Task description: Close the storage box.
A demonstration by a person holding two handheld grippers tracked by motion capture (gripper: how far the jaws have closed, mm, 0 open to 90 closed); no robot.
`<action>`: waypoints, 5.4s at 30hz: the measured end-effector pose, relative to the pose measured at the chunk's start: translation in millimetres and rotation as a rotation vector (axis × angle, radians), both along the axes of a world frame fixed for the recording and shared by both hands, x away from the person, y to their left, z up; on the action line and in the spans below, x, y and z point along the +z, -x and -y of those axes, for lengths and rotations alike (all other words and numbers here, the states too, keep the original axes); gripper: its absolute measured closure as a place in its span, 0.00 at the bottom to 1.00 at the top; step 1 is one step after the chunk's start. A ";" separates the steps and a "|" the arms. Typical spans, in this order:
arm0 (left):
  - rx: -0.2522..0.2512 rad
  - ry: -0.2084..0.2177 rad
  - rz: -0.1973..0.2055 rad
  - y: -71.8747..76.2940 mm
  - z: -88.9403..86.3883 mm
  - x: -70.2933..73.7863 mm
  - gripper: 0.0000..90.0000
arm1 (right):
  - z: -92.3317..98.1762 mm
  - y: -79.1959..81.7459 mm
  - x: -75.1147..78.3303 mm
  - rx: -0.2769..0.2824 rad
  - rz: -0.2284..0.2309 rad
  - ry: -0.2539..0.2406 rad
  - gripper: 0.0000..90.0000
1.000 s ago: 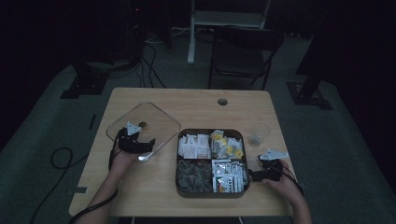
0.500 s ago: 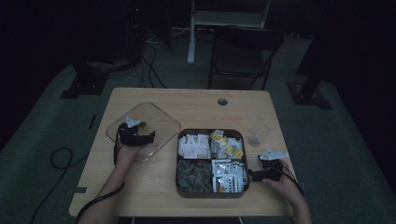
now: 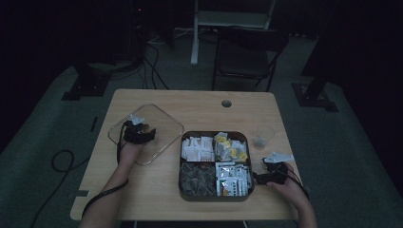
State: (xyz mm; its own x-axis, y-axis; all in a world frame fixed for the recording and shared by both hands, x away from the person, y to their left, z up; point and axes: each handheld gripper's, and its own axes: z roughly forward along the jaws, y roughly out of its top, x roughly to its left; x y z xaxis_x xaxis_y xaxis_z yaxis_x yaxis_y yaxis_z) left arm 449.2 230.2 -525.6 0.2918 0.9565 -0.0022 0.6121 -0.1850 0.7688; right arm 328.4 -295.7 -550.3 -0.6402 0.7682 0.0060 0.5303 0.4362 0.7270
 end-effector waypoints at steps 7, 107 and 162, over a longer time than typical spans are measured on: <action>0.033 -0.018 -0.052 -10.9 -1.7 -4.2 0.41 | 0.1 0.0 0.0 0.000 0.000 0.001 0.15; -0.621 0.014 0.089 78.3 124.7 104.9 0.66 | 0.2 -0.1 0.1 0.001 0.001 0.001 0.15; -0.834 -0.038 -0.039 90.3 216.4 52.7 0.66 | 0.1 -0.1 0.0 0.000 0.000 0.000 0.15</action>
